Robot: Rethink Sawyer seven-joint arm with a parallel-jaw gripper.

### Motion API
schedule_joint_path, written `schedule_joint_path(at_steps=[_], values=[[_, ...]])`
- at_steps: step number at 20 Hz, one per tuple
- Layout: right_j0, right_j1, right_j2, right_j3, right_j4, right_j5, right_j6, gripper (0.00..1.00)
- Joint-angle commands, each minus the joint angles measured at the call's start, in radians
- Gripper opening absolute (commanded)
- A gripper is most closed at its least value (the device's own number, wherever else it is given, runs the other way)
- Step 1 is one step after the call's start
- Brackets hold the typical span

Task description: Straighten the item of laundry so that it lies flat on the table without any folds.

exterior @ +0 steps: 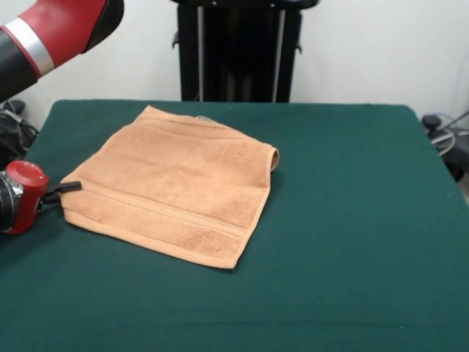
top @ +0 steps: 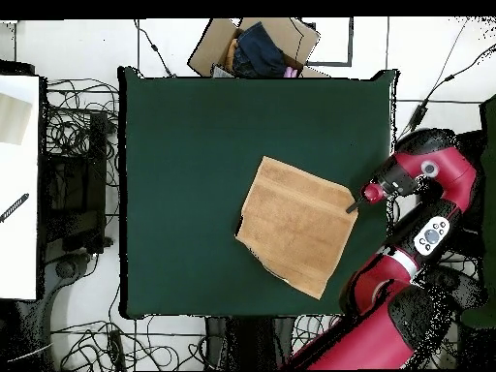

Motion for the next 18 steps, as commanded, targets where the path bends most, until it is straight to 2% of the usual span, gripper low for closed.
schedule_joint_path(at_steps=[1,18], values=[[-0.016,0.161,0.096,-0.008,-0.252,-0.567,-0.295,0.00],[-0.047,0.184,0.224,-0.013,-0.400,-0.565,-0.355,0.00]])
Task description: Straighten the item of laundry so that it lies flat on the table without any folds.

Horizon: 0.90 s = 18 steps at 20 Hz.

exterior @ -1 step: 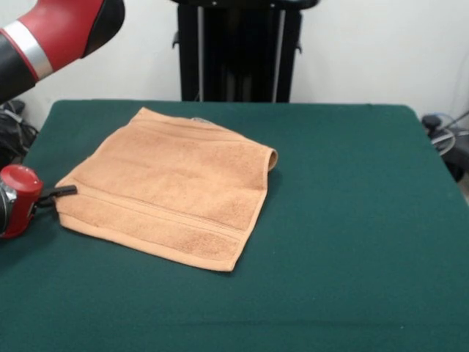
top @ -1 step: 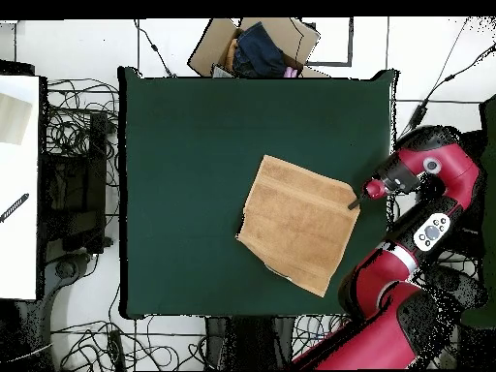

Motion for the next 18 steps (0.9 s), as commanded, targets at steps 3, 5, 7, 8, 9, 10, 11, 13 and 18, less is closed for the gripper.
schedule_joint_path(at_steps=[3,5,7,8,9,10,11,13,18], values=[[-0.021,0.178,0.089,-0.017,-0.242,-0.582,-0.364,0.00],[-0.024,0.181,0.104,-0.018,-0.261,-0.583,-0.375,0.00],[-0.027,0.184,0.121,-0.019,-0.280,-0.583,-0.384,0.00],[-0.029,0.186,0.129,-0.020,-0.289,-0.583,-0.389,0.00],[-0.030,0.188,0.138,-0.021,-0.298,-0.583,-0.393,0.00],[-0.032,0.189,0.146,-0.021,-0.309,-0.583,-0.395,0.00],[-0.034,0.190,0.153,-0.022,-0.316,-0.584,-0.399,0.00],[-0.036,0.192,0.166,-0.022,-0.333,-0.589,-0.404,0.00],[-0.045,0.199,0.202,-0.024,-0.372,-0.598,-0.411,0.00]])
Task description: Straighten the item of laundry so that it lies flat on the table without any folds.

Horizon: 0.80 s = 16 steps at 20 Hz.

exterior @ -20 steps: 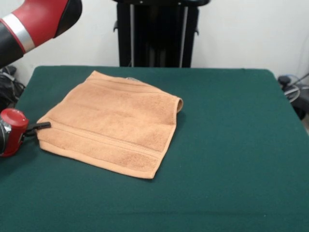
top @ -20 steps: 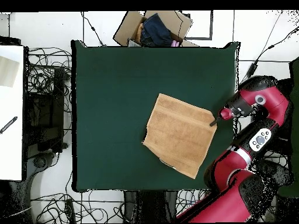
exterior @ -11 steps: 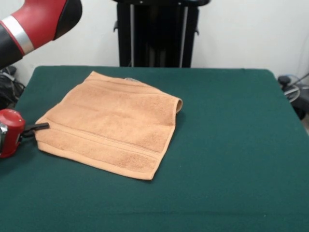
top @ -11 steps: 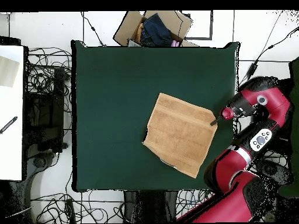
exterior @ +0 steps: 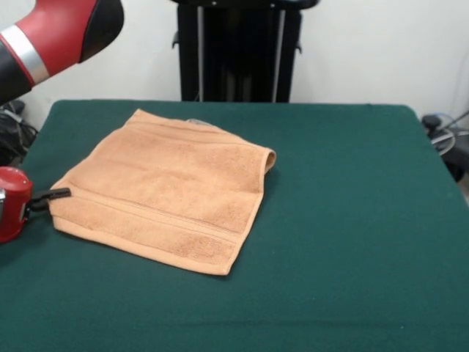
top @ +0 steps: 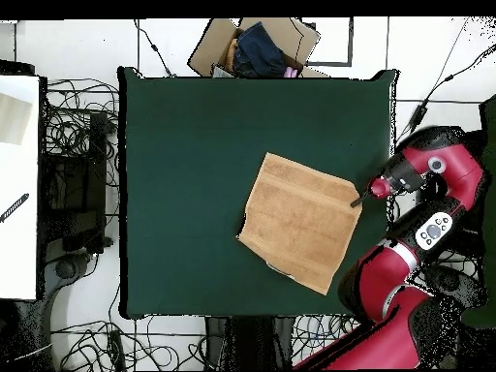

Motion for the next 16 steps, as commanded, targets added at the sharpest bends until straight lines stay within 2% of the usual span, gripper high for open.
schedule_joint_path(at_steps=[1,16], values=[[-0.005,0.179,0.061,-0.035,-0.226,-0.616,-0.284,0.00],[-0.031,0.207,0.188,-0.042,-0.375,-0.615,-0.351,0.00]])
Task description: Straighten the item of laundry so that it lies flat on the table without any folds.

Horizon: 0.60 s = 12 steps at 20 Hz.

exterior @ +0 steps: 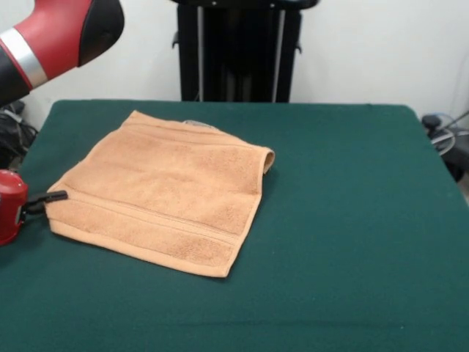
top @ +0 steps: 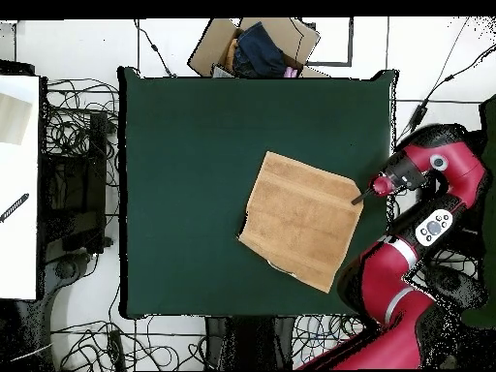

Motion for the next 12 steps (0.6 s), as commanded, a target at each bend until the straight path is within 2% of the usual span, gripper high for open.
schedule_joint_path(at_steps=[1,12], values=[[0.002,0.181,0.046,-0.063,-0.213,-0.629,-0.315,0.00],[-0.015,0.202,0.133,-0.065,-0.321,-0.628,-0.356,0.00]])
